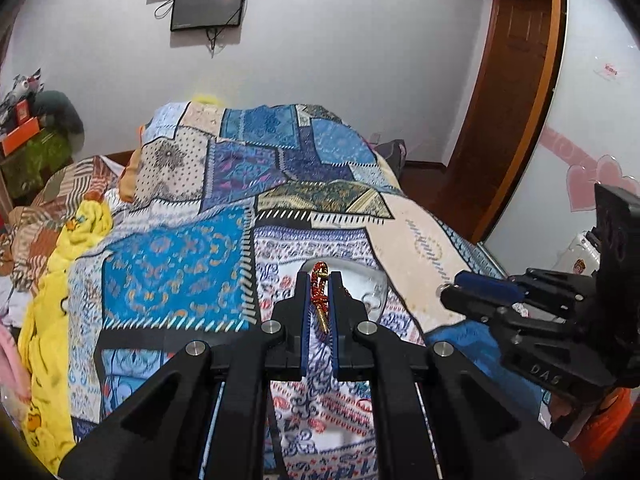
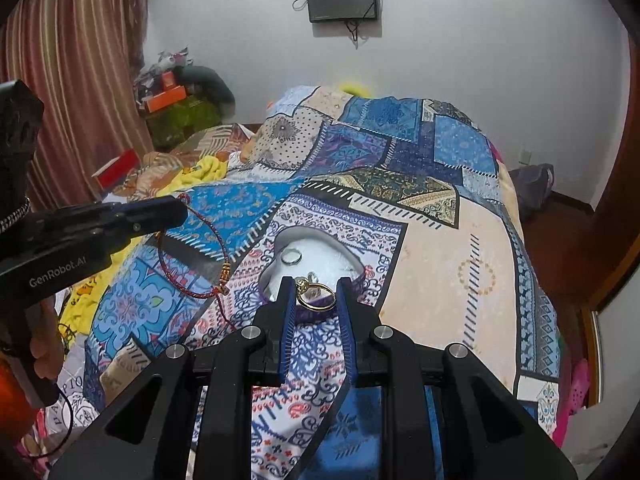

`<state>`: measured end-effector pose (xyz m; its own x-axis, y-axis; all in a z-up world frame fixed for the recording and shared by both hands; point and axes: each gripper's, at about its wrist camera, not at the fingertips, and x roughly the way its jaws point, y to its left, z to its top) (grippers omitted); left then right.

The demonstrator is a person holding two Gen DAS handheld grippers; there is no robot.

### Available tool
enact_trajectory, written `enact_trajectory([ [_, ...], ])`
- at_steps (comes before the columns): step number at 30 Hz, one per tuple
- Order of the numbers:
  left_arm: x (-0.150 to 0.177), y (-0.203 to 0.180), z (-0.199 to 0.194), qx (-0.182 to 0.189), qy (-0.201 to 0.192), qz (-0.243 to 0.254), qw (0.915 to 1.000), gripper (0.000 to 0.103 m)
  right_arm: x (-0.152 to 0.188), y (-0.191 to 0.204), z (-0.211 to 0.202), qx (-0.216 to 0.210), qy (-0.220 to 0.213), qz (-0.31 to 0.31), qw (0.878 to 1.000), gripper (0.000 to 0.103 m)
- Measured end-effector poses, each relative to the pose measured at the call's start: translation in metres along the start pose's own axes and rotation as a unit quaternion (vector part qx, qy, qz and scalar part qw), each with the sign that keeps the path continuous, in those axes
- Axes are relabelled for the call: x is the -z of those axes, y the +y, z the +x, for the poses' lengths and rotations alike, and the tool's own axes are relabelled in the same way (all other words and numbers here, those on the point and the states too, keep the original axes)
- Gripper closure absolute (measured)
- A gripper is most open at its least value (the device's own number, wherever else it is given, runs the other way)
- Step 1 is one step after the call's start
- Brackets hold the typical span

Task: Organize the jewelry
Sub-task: 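Carry the bracelet and gold ring over the tin with both grippers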

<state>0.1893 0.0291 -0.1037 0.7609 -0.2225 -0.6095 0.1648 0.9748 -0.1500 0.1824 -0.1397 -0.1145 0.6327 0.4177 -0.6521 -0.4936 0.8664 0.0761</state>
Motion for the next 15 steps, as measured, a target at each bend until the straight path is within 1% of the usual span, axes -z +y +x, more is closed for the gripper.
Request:
enact_trajectory([
  [6,-0.011,-0.005,0.011,0.014,-0.005,0.008,0.9999,0.097,-0.007,-0.009,0.009,0.002,-0.003,0.007,1.0,0.084],
  [11,-0.012,-0.008,0.027,0.021,0.004,0.014,0.9997,0.097,-0.011,-0.013,0.018,0.003,-0.002,0.01,1.0,0.084],
  [15,-0.011,-0.007,0.045,0.022,0.018,0.018,0.9994,0.097,-0.013,-0.016,0.027,0.002,0.004,0.012,1.0,0.084],
])
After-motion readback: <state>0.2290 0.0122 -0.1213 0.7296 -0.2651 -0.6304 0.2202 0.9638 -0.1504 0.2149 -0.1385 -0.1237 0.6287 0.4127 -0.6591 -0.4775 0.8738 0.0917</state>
